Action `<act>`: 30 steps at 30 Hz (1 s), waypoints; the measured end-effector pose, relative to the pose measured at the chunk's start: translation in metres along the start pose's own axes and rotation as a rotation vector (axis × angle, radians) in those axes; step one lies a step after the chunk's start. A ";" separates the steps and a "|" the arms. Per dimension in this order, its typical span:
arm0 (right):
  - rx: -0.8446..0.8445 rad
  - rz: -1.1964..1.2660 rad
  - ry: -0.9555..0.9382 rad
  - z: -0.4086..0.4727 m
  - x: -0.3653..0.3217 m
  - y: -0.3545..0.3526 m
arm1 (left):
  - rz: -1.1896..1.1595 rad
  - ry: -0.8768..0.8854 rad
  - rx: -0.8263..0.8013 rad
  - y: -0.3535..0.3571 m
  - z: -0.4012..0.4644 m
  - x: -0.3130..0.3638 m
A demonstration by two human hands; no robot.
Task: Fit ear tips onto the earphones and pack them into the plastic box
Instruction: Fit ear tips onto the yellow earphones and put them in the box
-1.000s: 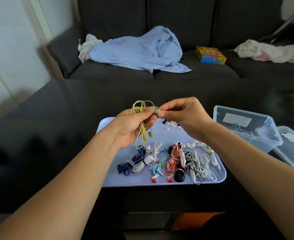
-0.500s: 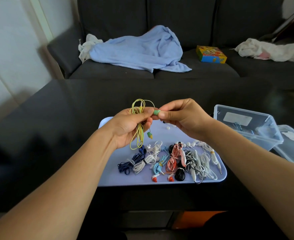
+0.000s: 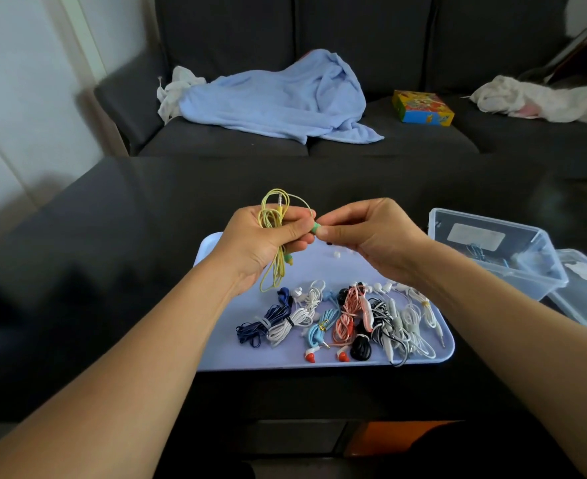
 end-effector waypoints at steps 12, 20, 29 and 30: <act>0.148 -0.488 -0.744 0.000 -0.009 0.003 | -0.270 -0.221 0.011 0.002 0.001 0.003; -0.043 0.235 0.055 -0.003 -0.004 0.006 | -0.213 -0.143 -0.055 0.004 -0.006 0.006; -0.117 0.204 0.004 -0.003 -0.011 -0.001 | -0.331 -0.267 -0.134 0.005 -0.006 0.005; -0.096 0.143 -0.061 -0.003 -0.011 -0.005 | -0.319 -0.269 -0.142 0.005 -0.006 0.004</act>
Point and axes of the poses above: each hand's wrist, its own z-axis towards the middle knuckle, its own y-axis out of the palm, x = y × z, the point moved 1 cm from there along z, towards the middle knuckle, and after that the axes turned 6 degrees about x, right-handed, at the moved point
